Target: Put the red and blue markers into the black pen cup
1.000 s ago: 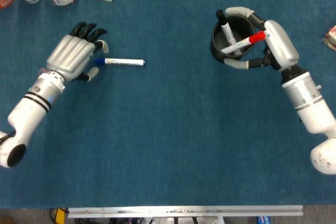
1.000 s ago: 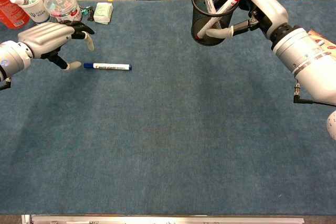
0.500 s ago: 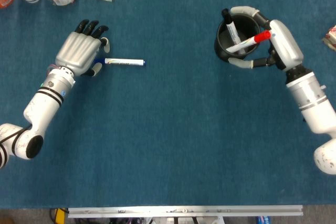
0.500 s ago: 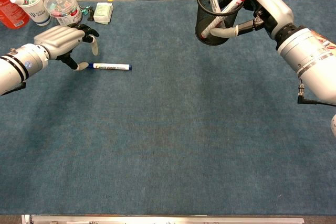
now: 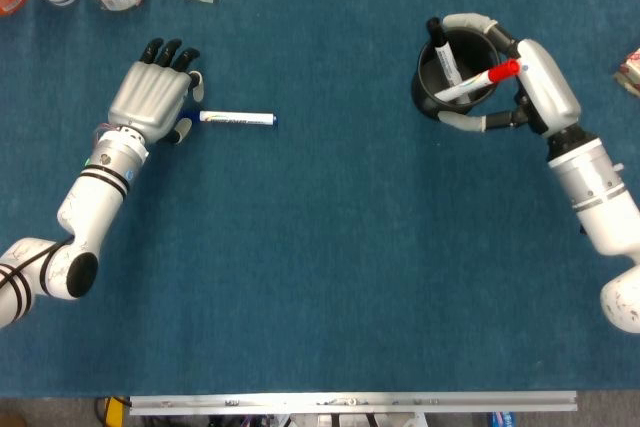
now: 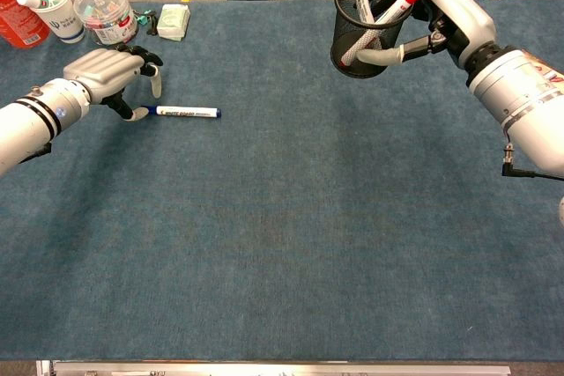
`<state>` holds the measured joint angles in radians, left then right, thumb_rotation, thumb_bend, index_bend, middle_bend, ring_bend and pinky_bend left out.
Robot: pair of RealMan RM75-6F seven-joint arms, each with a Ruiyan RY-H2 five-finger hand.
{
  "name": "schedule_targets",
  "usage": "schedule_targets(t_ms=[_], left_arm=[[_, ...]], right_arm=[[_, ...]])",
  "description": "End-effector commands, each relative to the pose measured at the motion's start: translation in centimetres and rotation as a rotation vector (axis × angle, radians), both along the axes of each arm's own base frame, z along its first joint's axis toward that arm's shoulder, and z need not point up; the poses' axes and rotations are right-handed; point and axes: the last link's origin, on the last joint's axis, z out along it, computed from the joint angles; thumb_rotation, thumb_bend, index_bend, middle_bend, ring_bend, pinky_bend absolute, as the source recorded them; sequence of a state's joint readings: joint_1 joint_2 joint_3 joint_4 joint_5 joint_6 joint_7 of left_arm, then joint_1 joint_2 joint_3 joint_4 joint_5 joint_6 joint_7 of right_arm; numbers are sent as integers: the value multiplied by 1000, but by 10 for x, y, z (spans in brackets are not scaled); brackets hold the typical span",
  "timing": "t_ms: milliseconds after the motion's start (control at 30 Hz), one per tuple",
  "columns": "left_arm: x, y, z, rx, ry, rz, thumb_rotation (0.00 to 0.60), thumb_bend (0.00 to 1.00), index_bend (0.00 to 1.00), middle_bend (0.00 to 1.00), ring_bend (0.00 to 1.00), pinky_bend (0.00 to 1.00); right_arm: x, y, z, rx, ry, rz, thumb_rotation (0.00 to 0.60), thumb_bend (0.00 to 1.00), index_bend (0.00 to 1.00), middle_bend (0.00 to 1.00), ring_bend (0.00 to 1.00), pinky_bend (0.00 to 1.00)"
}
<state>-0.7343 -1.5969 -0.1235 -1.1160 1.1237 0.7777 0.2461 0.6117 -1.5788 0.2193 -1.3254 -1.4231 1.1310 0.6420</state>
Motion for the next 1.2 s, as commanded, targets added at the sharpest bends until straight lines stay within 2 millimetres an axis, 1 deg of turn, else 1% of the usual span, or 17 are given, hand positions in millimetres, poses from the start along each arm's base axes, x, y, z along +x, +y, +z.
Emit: schedule_targets(t_ms=[33, 567, 900, 1200], left_arm=[[1, -1, -3, -7, 2, 2, 600, 329, 419, 115, 5, 48], [4, -2, -13, -9, -9, 21, 600, 329, 428, 115, 8, 48], [5, -4, -17, -10, -12, 17, 600, 330, 475, 118, 12, 48], [5, -4, -21, -12, -15, 16, 600, 330, 487, 119, 13, 48]], right_arm=[[-1, 0, 0, -1, -1, 0, 600, 513, 476, 437, 336, 369], [-5, 0, 2, -1, -14, -9, 600, 512, 477, 438, 336, 369], [-5, 1, 2, -1, -17, -14, 600, 513, 477, 438, 336, 369], [-6, 2, 3, -2, -16, -16, 600, 512, 480, 439, 336, 369]])
